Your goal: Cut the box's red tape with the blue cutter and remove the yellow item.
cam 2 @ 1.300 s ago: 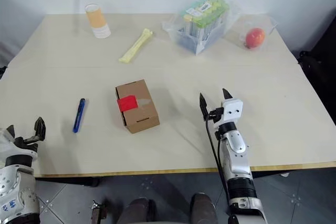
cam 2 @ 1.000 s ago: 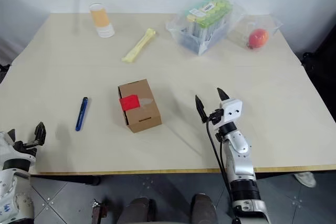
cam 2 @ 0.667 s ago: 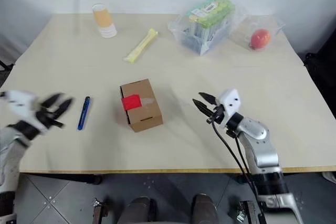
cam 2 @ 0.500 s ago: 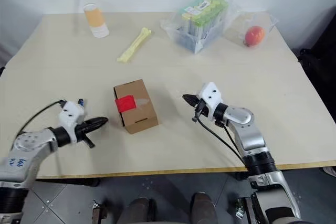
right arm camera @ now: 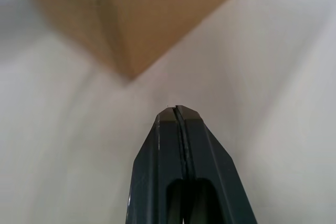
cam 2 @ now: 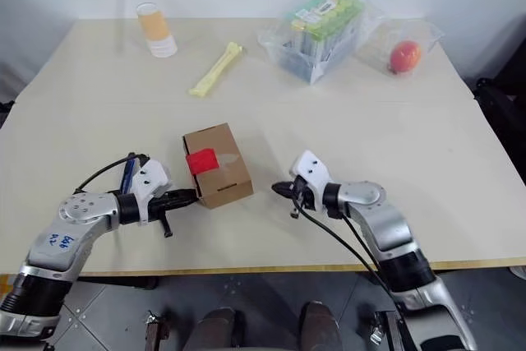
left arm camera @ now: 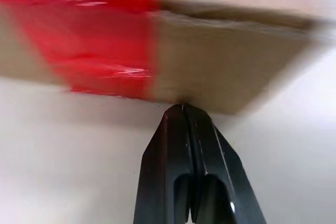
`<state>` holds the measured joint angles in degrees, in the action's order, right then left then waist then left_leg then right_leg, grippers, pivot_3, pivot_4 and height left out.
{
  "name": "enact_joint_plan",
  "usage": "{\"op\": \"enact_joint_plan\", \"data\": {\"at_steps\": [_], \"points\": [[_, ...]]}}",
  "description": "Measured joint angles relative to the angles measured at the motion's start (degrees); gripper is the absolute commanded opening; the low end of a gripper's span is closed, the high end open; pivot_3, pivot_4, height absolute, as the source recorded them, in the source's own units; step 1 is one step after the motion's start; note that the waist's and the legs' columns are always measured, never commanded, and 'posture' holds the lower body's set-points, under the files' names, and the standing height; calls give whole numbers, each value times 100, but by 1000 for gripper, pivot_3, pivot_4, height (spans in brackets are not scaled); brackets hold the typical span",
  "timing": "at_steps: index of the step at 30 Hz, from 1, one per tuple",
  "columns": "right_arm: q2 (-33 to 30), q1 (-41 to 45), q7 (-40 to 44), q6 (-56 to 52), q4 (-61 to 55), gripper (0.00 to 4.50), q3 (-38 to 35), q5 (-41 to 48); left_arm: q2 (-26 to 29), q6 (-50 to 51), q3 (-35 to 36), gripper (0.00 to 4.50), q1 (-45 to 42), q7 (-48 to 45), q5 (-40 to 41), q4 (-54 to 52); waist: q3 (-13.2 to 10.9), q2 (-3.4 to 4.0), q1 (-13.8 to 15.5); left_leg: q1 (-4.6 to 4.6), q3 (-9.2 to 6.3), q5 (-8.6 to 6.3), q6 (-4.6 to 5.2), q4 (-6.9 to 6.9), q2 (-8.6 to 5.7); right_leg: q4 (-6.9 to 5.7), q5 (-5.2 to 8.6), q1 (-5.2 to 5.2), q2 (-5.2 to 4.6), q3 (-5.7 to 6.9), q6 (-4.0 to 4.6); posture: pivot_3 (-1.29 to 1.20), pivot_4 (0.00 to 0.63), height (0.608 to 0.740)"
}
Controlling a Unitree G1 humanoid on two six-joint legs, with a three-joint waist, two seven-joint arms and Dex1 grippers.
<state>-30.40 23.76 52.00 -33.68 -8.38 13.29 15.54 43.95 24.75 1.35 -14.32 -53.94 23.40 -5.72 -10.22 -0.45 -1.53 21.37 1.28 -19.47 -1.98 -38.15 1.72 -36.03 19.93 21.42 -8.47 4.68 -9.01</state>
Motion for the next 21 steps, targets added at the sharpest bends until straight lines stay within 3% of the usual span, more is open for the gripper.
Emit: {"op": "enact_joint_plan", "data": {"at_steps": [2, 4, 7, 11, 15, 18, 21], "points": [[-225, -84, 102, -540, -413, 0, -22, 242, 140, 233, 389, 16, -525, -369, 510, 309, -7, -10, 9, 4, -2, 1, 0, -8, 3, -5, -1, 4, 3, 3, 2, 0, 150, 740], [-284, -88, 186, -949, -758, 0, -23, 495, 479, 75, 676, 16, -1511, -541, 495, 1080, -8, -15, 12, 3, 0, 4, 1, -19, 3, -6, -4, -2, 4, 6, 7, 0, 150, 740], [-195, 8, 166, -1291, -909, 0, -16, 715, 543, -992, 374, 16, -3059, -408, -449, 2858, -5, -13, 33, -16, 12, 4, 6, -23, -4, 0, -9, -21, 1, 4, 1, 0, 150, 740], [70, 190, -45, -1415, -944, 0, 20, 791, -243, -2219, -377, 16, -4220, 101, -1686, 5429, -4, -17, 126, -5, 15, 3, 8, -23, -5, -1, -13, -8, 0, 7, -3, 0, 150, 740], [332, 253, -322, -1455, -942, 0, 63, 784, -852, -2881, -916, 16, -4651, 289, -2434, 7019, -13, -48, 108, 15, 15, 3, 7, -13, -4, -1, -16, 19, -11, 63, 0, 0, 150, 740], [535, 307, -543, -1511, -939, 0, 73, 781, -973, -3049, -915, 16, -4993, 12, -2552, 7426, -14, -48, 56, 16, 14, 3, 7, -8, 2, 0, -20, 20, -25, 123, 7, 0, 150, 740], [766, 419, -806, -1500, -928, 0, 40, 763, -999, -3182, -914, 16, -5065, -869, -2552, 7418, -13, -48, -25, 15, 14, 3, 7, 0, 3, 0, -21, 20, -28, 130, 8, 0, 150, 740]]}}
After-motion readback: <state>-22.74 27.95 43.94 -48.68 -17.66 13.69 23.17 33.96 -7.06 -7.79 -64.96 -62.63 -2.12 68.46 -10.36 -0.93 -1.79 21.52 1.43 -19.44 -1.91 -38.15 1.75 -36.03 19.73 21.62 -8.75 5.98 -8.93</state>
